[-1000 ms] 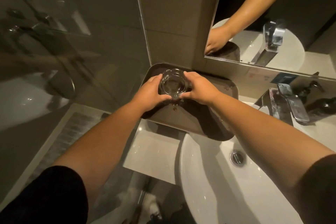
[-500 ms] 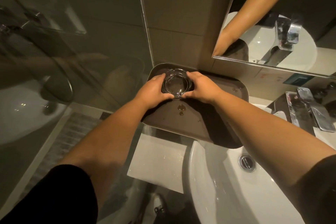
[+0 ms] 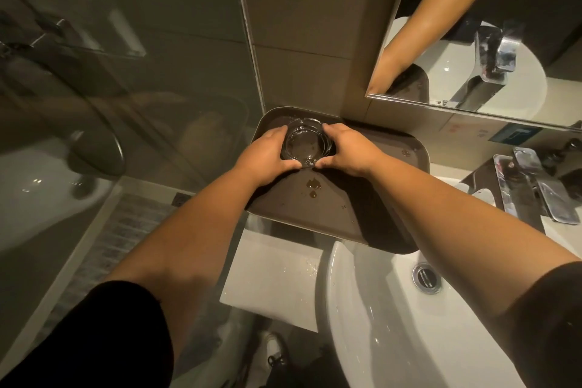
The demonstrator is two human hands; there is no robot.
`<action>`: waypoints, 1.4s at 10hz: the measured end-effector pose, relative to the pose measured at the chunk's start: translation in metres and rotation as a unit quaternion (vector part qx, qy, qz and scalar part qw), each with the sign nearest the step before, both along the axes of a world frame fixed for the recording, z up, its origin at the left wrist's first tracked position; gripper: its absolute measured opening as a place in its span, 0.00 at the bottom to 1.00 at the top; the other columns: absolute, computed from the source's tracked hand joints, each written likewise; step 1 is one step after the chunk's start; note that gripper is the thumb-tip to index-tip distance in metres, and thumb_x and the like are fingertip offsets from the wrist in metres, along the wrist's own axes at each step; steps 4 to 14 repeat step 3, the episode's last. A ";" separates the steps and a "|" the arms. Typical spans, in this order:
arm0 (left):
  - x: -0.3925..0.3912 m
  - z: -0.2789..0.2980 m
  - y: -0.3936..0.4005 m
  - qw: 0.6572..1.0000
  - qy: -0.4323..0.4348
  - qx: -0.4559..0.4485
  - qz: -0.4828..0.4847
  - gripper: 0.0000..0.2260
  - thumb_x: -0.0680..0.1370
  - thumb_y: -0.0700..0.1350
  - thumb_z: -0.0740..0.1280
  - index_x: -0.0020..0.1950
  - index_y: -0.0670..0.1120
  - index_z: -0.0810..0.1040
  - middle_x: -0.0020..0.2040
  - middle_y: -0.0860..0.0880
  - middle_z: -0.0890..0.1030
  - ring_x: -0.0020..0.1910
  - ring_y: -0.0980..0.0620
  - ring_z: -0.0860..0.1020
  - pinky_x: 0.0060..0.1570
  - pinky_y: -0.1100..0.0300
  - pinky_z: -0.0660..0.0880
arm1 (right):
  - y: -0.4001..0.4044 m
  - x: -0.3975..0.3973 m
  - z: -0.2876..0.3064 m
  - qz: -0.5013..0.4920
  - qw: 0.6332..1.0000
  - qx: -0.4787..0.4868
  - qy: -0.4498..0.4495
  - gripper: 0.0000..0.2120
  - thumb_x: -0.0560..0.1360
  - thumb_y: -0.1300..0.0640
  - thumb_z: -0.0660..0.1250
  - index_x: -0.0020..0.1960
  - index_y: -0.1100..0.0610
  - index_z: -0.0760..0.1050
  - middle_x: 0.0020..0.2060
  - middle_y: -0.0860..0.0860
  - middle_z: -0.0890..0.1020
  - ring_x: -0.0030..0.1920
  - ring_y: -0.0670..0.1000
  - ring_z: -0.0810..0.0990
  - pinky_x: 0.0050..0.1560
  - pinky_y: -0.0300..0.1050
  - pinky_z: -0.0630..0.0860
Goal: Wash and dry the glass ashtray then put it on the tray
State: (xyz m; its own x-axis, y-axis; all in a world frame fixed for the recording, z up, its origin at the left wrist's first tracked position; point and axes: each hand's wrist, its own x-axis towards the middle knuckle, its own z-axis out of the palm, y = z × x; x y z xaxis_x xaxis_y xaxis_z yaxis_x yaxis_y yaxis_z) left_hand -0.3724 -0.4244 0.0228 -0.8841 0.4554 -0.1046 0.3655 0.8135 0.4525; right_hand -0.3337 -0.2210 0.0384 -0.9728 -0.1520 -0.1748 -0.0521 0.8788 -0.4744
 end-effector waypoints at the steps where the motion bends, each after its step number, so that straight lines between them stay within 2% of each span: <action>1: 0.001 0.002 0.001 1.000 -0.006 -0.009 -0.001 0.43 0.70 0.57 0.73 0.77 0.44 0.56 0.76 0.45 0.62 0.73 0.47 0.63 0.68 0.55 0.62 | -0.001 0.001 0.002 -0.001 1.000 0.011 -0.010 0.45 0.68 0.48 0.77 0.76 0.61 0.58 0.72 0.60 0.67 0.71 0.58 0.66 0.69 0.48 0.63; 2: 0.005 0.004 -0.001 1.000 0.001 -0.006 0.001 0.45 0.70 0.58 0.74 0.78 0.44 0.53 0.78 0.44 0.57 0.75 0.47 0.59 0.71 0.54 0.59 | 0.001 0.002 0.003 0.004 1.000 0.008 -0.003 0.46 0.68 0.48 0.77 0.77 0.61 0.57 0.74 0.60 0.64 0.72 0.59 0.64 0.70 0.48 0.61; 3: 0.017 0.010 -0.002 0.998 0.054 -0.045 0.007 0.46 0.70 0.63 0.70 0.78 0.45 0.51 0.79 0.44 0.53 0.77 0.45 0.53 0.73 0.49 0.55 | 0.002 0.010 0.006 0.007 0.999 0.044 0.014 0.44 0.69 0.46 0.76 0.76 0.61 0.58 0.74 0.60 0.63 0.73 0.60 0.62 0.72 0.52 0.61; 14: 0.017 0.010 -0.002 0.998 0.054 -0.045 0.007 0.46 0.70 0.63 0.70 0.78 0.45 0.51 0.79 0.44 0.53 0.77 0.45 0.53 0.73 0.49 0.55 | 0.002 0.010 0.006 0.007 0.999 0.044 0.014 0.44 0.69 0.46 0.76 0.76 0.61 0.58 0.74 0.60 0.63 0.73 0.60 0.62 0.72 0.52 0.61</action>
